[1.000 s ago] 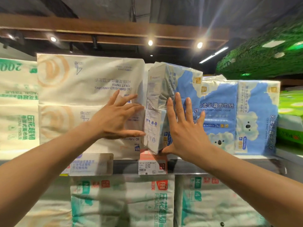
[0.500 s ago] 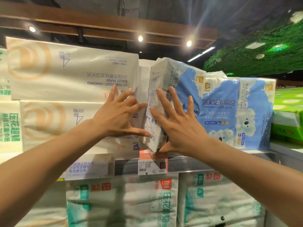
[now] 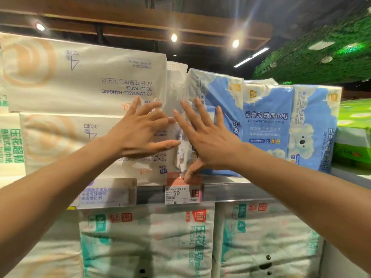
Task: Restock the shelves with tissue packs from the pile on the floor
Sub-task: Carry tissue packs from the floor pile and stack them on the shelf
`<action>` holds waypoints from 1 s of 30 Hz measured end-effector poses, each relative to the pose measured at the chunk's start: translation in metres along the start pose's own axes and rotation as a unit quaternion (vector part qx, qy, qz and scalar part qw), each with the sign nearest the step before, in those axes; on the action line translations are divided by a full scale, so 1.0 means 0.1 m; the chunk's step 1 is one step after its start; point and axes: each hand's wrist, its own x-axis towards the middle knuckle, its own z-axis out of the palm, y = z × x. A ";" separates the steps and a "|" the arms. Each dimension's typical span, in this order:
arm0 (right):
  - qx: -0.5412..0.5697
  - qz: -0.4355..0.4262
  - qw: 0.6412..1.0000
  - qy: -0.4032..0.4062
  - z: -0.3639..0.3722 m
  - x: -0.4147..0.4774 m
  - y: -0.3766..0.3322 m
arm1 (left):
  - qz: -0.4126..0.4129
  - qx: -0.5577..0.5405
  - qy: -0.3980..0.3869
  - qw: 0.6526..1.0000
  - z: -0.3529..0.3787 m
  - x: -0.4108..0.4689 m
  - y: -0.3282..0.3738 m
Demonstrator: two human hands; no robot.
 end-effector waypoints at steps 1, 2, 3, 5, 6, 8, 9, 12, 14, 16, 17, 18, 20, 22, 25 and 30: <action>0.017 -0.007 1.000 0.009 0.01 -0.04 0.07 | -0.014 -0.015 -0.005 1.000 0.00 0.00 0.03; 0.034 -0.007 0.999 0.016 0.04 -0.10 0.17 | -0.034 -0.031 -0.010 0.999 -0.01 0.02 0.08; 0.043 -0.001 0.999 0.021 0.07 -0.17 0.28 | -0.055 -0.042 -0.015 0.997 -0.02 0.04 0.16; 0.041 0.034 0.998 0.032 0.16 -0.33 0.49 | -0.083 -0.039 -0.035 0.995 -0.03 0.09 0.34; 0.042 0.056 0.997 0.033 0.20 -0.40 0.58 | -0.089 -0.031 -0.046 0.995 -0.03 0.12 0.42; 0.054 0.085 0.995 0.028 0.23 -0.49 0.69 | -0.098 -0.025 -0.067 0.993 -0.02 0.18 0.51; 0.056 0.086 0.994 0.025 0.23 -0.50 0.70 | -0.102 -0.028 -0.072 0.992 -0.02 0.19 0.53; 0.052 0.073 0.996 0.029 0.21 -0.44 0.67 | -0.092 -0.008 -0.079 0.993 0.01 0.23 0.56; 0.044 0.076 0.996 0.032 0.23 -0.39 0.66 | -0.089 0.028 -0.077 0.993 0.05 0.24 0.61; 0.028 0.083 0.995 0.045 0.26 -0.38 0.64 | -0.096 0.060 -0.070 0.991 0.11 0.25 0.66; 0.019 0.087 0.995 0.049 0.28 -0.37 0.62 | -0.102 0.078 -0.071 0.989 0.14 0.24 0.68; 0.010 0.091 0.995 0.051 0.31 -0.35 0.59 | -0.105 0.102 -0.076 0.986 0.16 0.25 0.70; -0.001 0.092 0.994 0.052 0.36 -0.29 0.52 | -0.105 0.146 -0.095 0.979 0.19 0.26 0.73; -0.005 0.085 0.995 0.051 0.44 -0.28 0.54 | -0.105 0.130 -0.102 0.981 0.19 0.27 0.72; -0.021 0.067 0.995 0.075 0.55 -0.31 0.64 | -0.120 0.051 -0.031 0.991 0.02 0.31 0.57; -0.025 0.093 0.993 0.072 0.58 -0.27 0.57 | -0.105 0.006 0.046 0.993 -0.02 0.42 0.52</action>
